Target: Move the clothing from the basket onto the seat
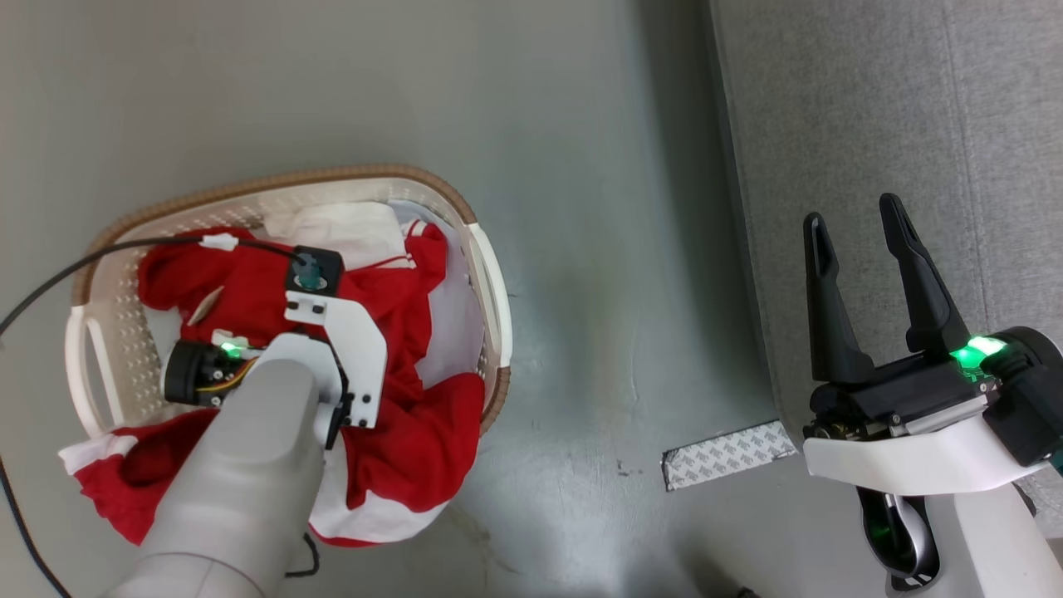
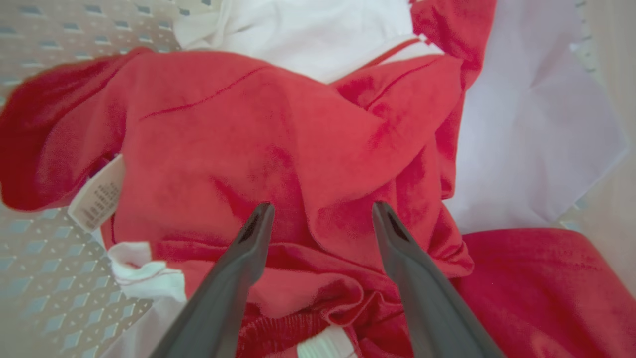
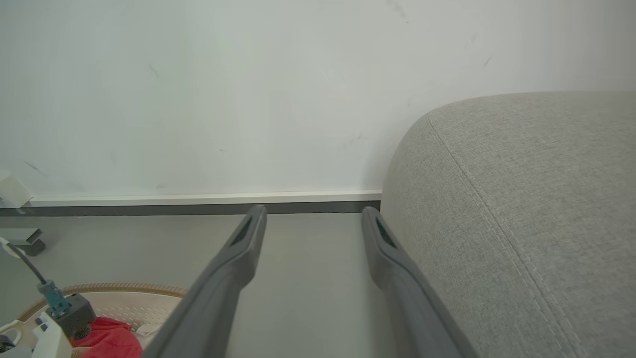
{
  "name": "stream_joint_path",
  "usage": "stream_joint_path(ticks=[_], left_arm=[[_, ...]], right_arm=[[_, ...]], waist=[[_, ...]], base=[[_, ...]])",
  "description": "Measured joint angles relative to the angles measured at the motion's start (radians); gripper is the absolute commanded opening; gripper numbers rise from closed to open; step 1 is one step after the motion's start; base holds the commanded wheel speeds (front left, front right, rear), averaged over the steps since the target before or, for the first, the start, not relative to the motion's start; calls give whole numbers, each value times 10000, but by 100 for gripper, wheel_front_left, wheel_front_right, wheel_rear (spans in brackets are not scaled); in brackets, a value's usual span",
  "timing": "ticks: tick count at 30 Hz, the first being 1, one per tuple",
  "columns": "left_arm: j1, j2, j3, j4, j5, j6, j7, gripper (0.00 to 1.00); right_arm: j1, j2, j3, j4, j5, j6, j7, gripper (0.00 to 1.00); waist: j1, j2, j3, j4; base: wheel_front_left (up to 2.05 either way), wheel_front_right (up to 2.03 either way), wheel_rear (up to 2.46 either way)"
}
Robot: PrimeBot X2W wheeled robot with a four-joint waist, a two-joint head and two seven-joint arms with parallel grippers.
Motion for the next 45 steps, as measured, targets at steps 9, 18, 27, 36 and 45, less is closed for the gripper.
stream_joint_path(ticks=[9,18,27,36,45], left_arm=[[-433,186,-282,205,56,-54,59,100],[-634,174,-514,267,81,-13,-447,25],[-112,-364,-316,115,-562,-435,-1822,0],[1383,-554,-272,-779,-1526,-1342,-3321,0],[3053,-573,-253,-3060,-2569,-1342,-4050,0]], right_arm=[[-245,4,107,-167,205,0,0,100],[-260,6,23,-211,234,0,0,100],[-39,25,-433,167,-36,0,0,100],[1356,29,-974,748,-299,0,0,100],[2824,-59,-1478,915,-533,0,0,100]], waist=[[-1,0,672,-163],[0,0,1246,-321],[-1,0,461,115],[-3,0,-1579,959],[-6,1,-4160,1789]], base=[[0,0,0],[0,0,0],[0,0,0],[0,0,0],[0,0,0]])
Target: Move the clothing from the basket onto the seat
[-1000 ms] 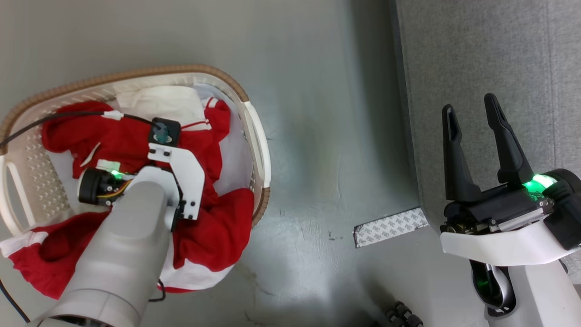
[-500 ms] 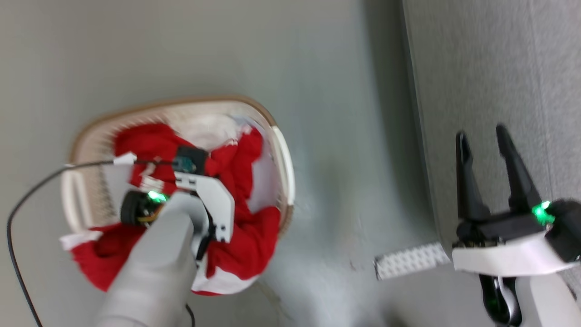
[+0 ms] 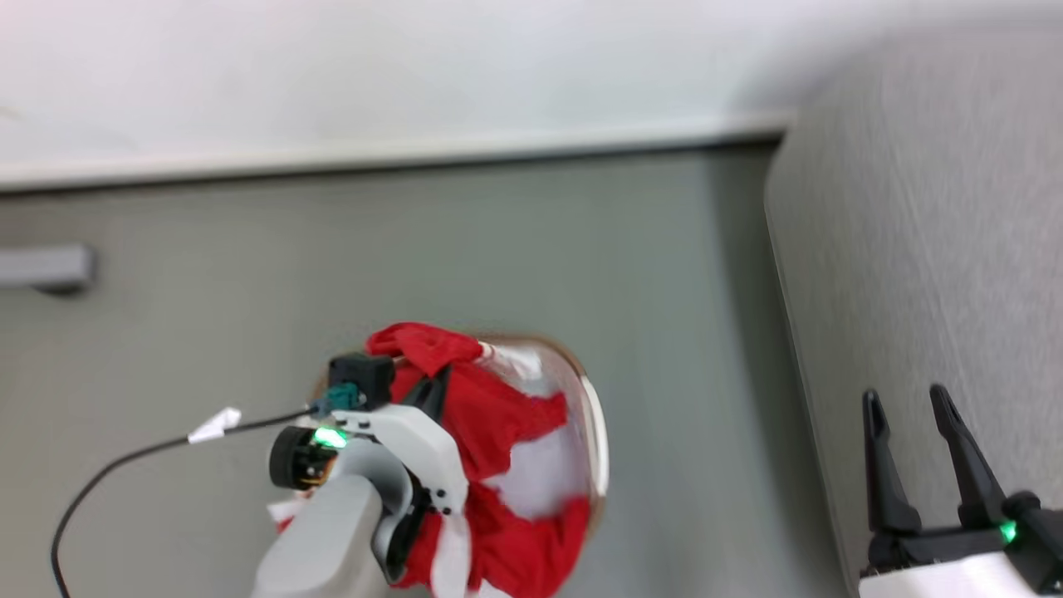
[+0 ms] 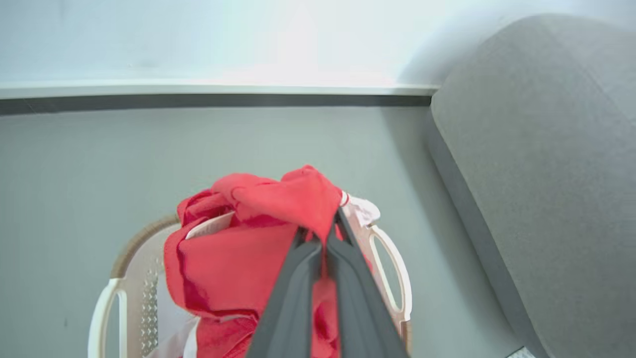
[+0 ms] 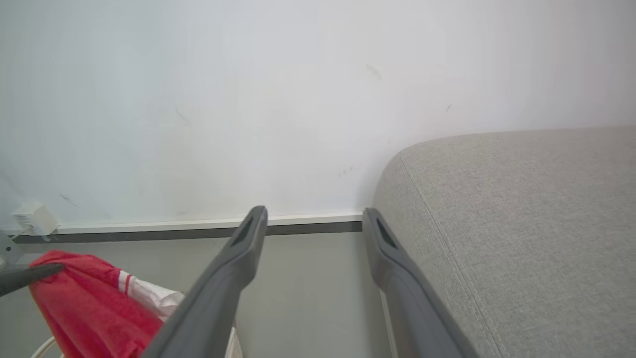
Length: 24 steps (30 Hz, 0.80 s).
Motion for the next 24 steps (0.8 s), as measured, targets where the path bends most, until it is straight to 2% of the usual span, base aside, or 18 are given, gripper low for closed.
stream_joint_path(ticks=[4,14,20,24], left_arm=[[755,128,40,-1810,-82,299,-61,0],[2783,926,293,-5808,-284,1089,364,0],[3673,1498,468,-7614,-351,1505,1032,0],[3949,1745,433,-8592,-357,1638,1570,0]], right_arm=[[443,-52,-171,-42,-159,0,0,100],[1236,-150,-182,-59,-290,0,0,100],[1497,-370,27,-249,-380,0,0,100],[1456,-654,779,-525,-349,0,0,100]], waist=[[0,0,-1237,422],[0,0,-3103,899],[1,0,-3801,905],[2,0,-3904,869]], base=[[0,0,0],[0,0,0],[0,0,0],[0,0,0]])
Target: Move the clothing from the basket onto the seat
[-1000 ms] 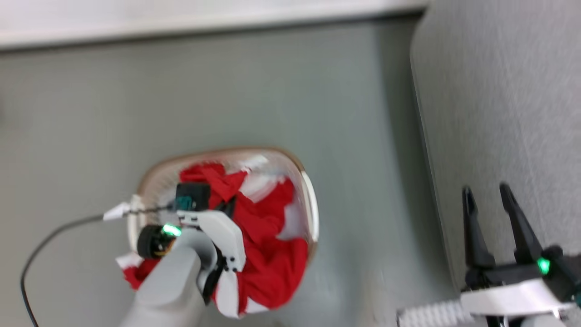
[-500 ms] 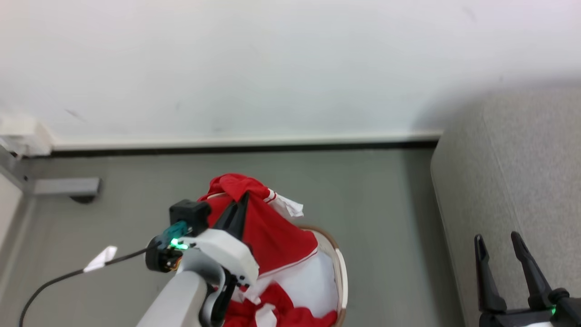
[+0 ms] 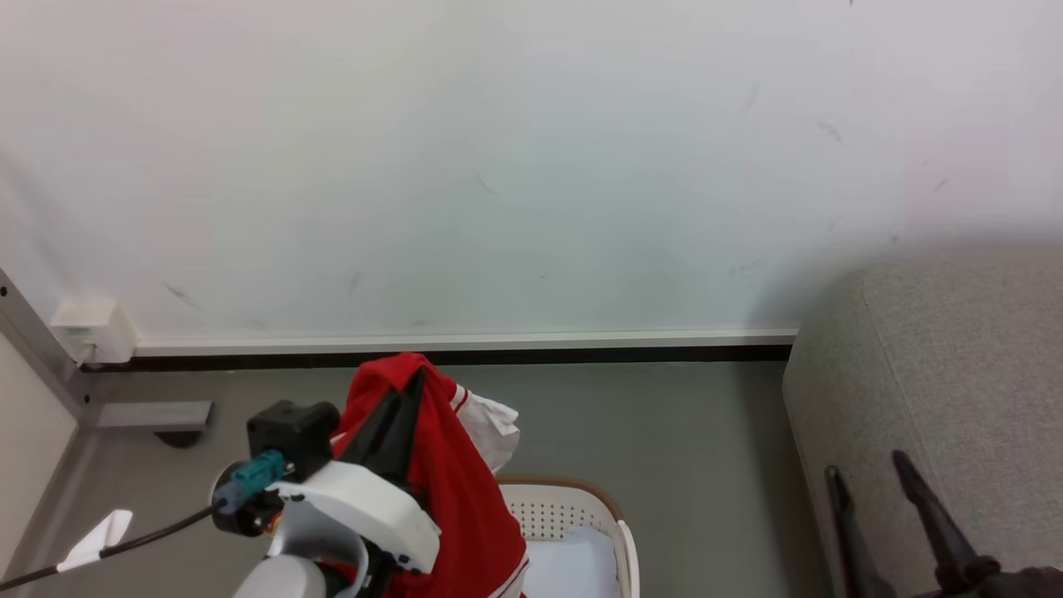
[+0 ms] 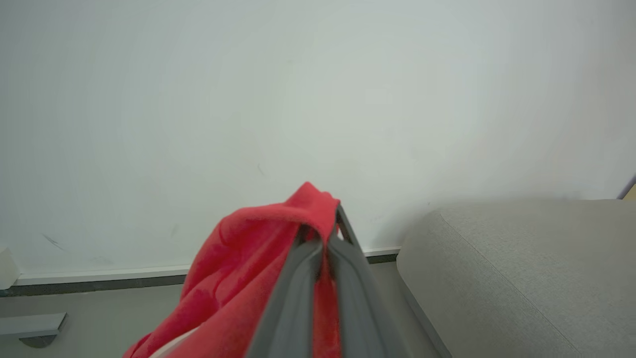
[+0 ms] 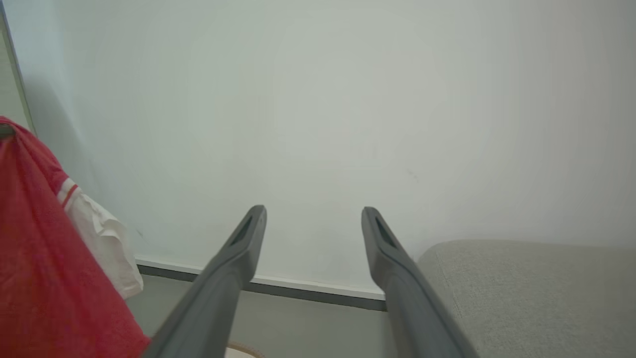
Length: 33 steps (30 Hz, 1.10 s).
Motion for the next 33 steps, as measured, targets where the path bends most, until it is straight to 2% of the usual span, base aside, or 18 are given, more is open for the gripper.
stream_joint_path(ticks=[1,4,11,13,14,16,25,33], left_arm=[[0,0,0,0,0,0,0,0],[258,203,-217,-949,-90,-2,704,0],[290,435,-734,-2150,-209,-276,1797,0],[235,499,-947,-2318,-203,-407,2079,0],[235,499,-947,-2318,-203,-407,2079,0],[-33,493,-1250,-2535,-192,-608,2355,0],[-596,182,-2071,-2943,-199,-1106,2901,0],[-845,-196,-2790,-3218,-341,-1480,3206,0]], right_arm=[[0,0,0,0,0,0,0,100],[-348,-895,1768,-301,439,2,0,100],[-2203,-3112,4775,-742,1214,2,282,100],[-2881,-3605,5398,-865,1390,2,489,100],[-2881,-3605,5398,-865,1390,2,489,100],[-3791,-4146,6184,-940,1708,2,732,100],[-5371,-4644,8017,-619,2592,2,1141,100],[-5869,-4004,9058,311,3939,0,1066,100]], waist=[[0,0,0,0],[0,0,-33,-5],[1,0,-5,-17],[2,0,12,-2],[2,0,12,-2],[2,0,37,47],[2,0,64,182],[3,0,120,260]], base=[[0,0,0],[0,0,0],[0,0,0],[0,0,0],[0,0,0],[0,0,0],[0,0,0],[0,0,0]])
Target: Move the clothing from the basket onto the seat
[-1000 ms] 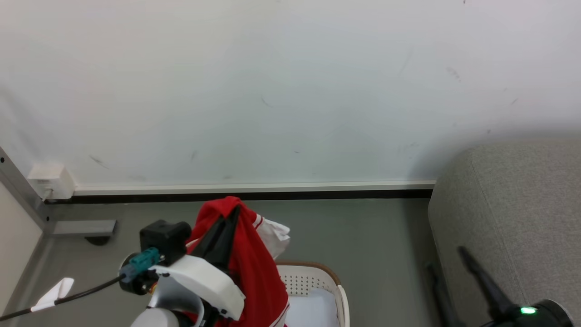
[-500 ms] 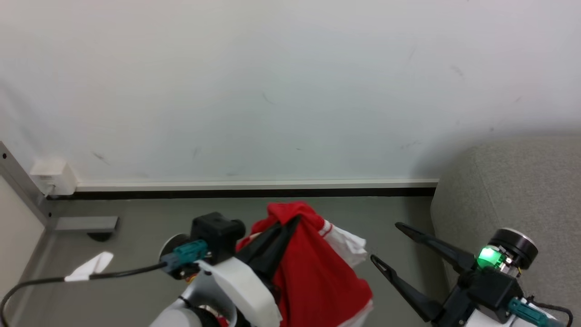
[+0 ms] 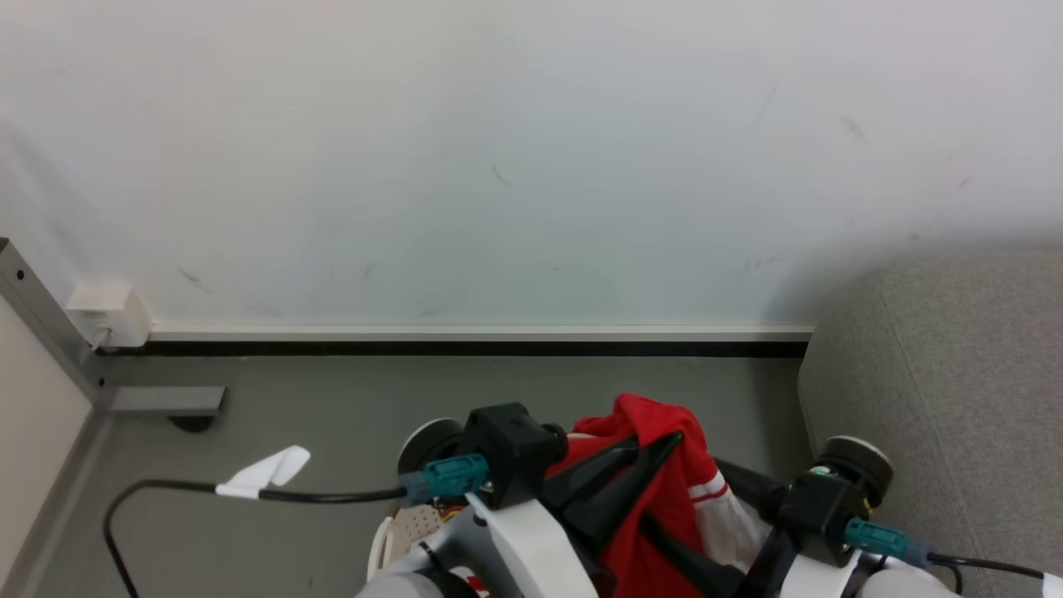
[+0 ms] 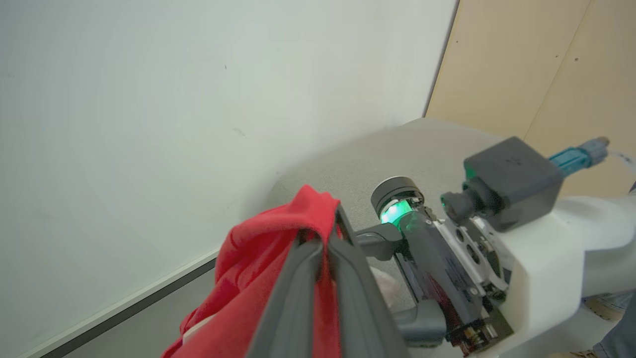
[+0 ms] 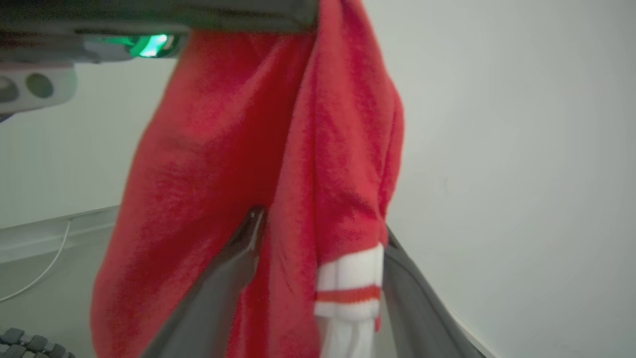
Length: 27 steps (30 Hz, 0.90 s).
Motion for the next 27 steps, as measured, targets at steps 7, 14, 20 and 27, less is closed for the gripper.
stream_joint_path(ticks=[7,14,20,27], left_arm=[[-100,-272,-217,6,-244,-71,35,0],[-127,-86,21,360,10,176,-268,100],[-70,-23,-27,903,245,140,-807,100],[86,-125,-205,1988,479,199,-1530,100]], right_arm=[[-194,660,460,913,936,0,-307,0],[-175,731,-10,1386,1684,0,-721,0],[-63,226,-807,1438,1941,2,-897,0],[305,-451,-1939,1112,2013,0,-986,0]], waist=[[0,0,32,-21],[0,-1,97,-196],[0,-1,175,-518],[-1,0,296,-1255]], base=[[0,0,0],[0,0,0],[0,0,0],[0,0,0]])
